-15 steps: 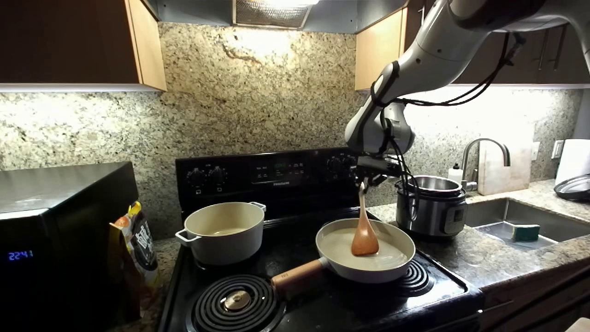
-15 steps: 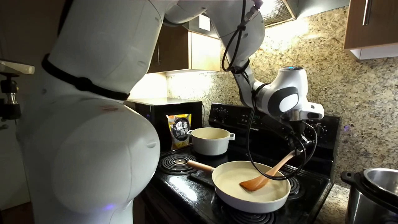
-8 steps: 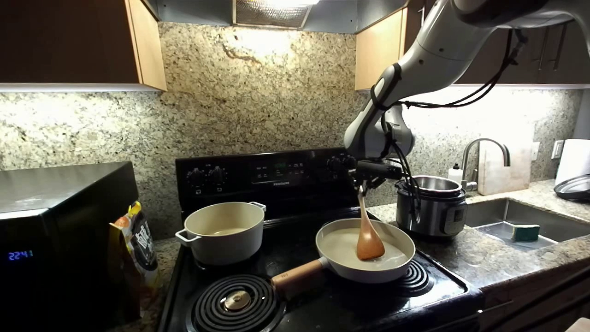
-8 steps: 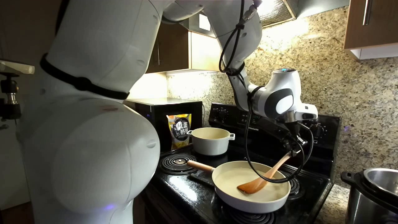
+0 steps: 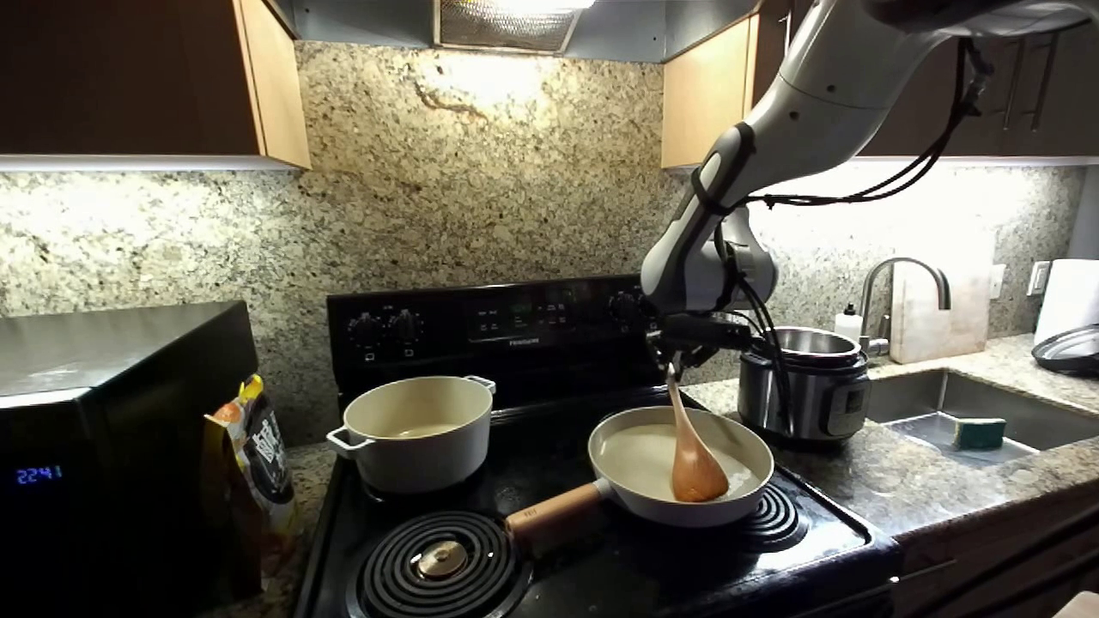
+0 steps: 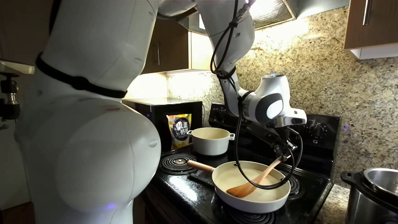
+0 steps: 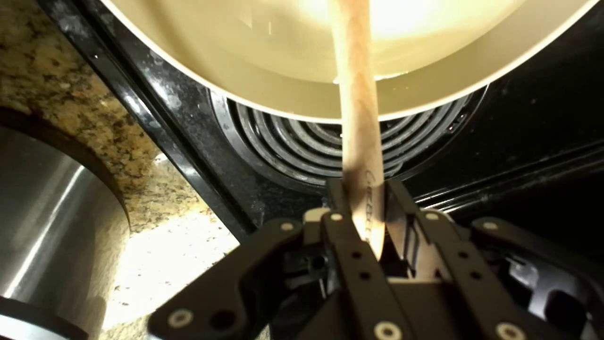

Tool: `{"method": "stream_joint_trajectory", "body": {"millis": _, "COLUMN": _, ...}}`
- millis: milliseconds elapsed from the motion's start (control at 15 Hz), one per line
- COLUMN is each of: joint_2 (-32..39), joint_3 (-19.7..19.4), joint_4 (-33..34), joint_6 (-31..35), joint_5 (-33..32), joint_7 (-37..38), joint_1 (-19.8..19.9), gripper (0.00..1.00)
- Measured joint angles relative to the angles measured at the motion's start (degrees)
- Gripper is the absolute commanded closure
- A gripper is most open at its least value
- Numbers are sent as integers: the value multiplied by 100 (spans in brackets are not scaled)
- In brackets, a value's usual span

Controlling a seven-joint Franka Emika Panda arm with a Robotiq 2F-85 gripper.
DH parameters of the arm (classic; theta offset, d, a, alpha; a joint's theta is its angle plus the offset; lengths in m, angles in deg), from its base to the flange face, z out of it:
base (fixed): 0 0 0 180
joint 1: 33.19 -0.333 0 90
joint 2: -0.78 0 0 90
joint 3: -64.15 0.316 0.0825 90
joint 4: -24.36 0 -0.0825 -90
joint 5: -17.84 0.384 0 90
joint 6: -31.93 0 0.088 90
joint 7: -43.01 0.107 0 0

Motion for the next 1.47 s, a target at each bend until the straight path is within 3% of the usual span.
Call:
{"method": "stream_joint_trajectory", "body": {"millis": 267, "joint_2": -209, "joint_3": 19, "joint_4": -330, "joint_6": 202, "joint_5": 25, "joint_7": 49, "joint_1": 68, "gripper": 94}}
{"method": "stream_joint_trajectory", "body": {"millis": 667, "joint_2": -407, "joint_3": 136, "joint_4": -632, "joint_6": 523, "joint_5": 550, "joint_7": 33, "joint_1": 562, "gripper": 94}}
{"method": "stream_joint_trajectory", "body": {"millis": 1067, "joint_2": -426, "joint_3": 258, "joint_4": -581, "joint_6": 587, "joint_5": 965, "joint_7": 0, "joint_1": 1020, "gripper": 94}}
{"method": "stream_joint_trajectory", "body": {"millis": 1467, "joint_2": -393, "joint_3": 224, "joint_4": -322, "joint_6": 568, "joint_5": 851, "joint_7": 16, "joint_1": 1033, "gripper": 94}}
